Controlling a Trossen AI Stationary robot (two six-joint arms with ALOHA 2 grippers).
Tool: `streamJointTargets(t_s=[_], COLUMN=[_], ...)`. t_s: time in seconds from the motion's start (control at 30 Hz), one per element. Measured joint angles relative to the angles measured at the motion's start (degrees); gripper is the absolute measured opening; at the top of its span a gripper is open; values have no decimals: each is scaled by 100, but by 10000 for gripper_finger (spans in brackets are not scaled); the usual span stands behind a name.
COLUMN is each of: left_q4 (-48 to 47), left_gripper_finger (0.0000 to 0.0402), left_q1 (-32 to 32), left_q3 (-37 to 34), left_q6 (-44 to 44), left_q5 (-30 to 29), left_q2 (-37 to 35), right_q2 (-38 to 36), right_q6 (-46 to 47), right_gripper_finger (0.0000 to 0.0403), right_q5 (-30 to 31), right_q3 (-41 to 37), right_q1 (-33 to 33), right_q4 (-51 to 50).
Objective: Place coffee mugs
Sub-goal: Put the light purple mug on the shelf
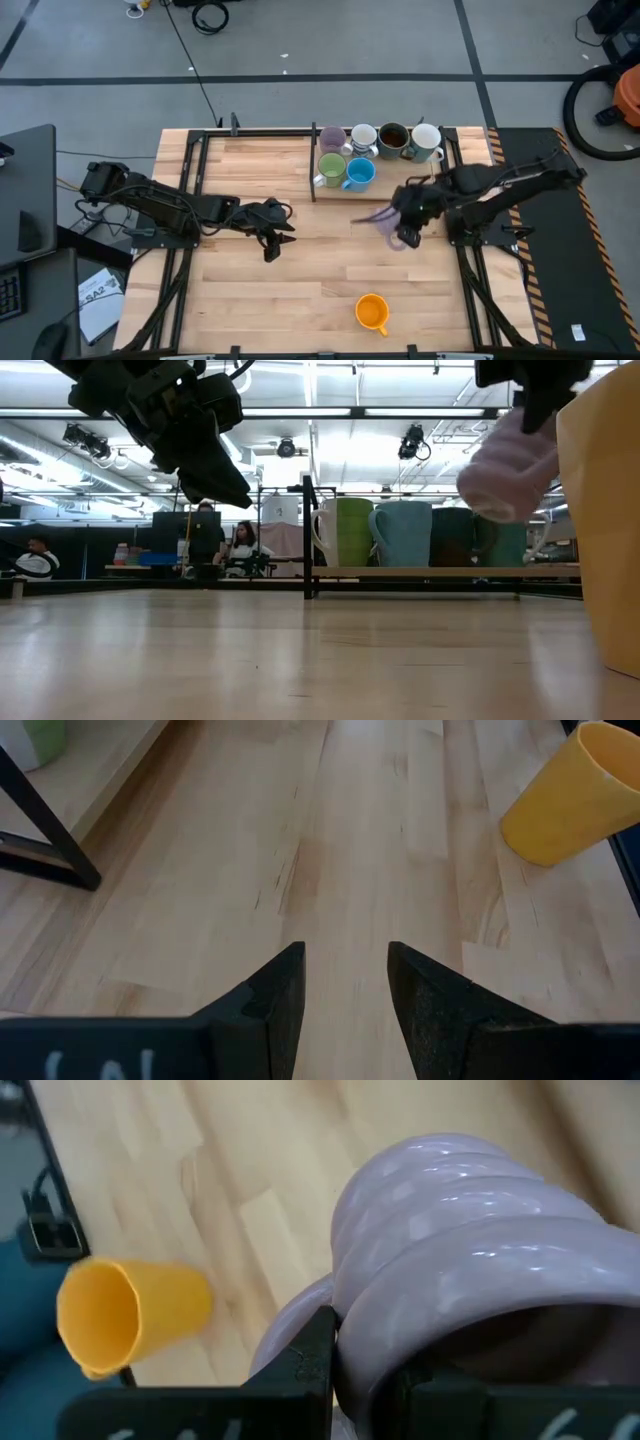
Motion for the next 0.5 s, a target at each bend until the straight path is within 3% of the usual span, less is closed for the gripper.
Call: streamJointTargets(t_s=[0.37,0.5], left_q4=[2,2], left_gripper_finger=[151,151], left_q1=[-1,-1], left_q3=[0,0], left_q6=[-1,-1], left_q5=[0,0], left_q2=[-1,0], right_q2=[361,623], right_q6=[-44,-320], right_gripper_finger=[41,41], right_q5=[-3,-110], right_q3=[835,929], right_q1=[-1268,-1700], right_q4=[-1509,-1637])
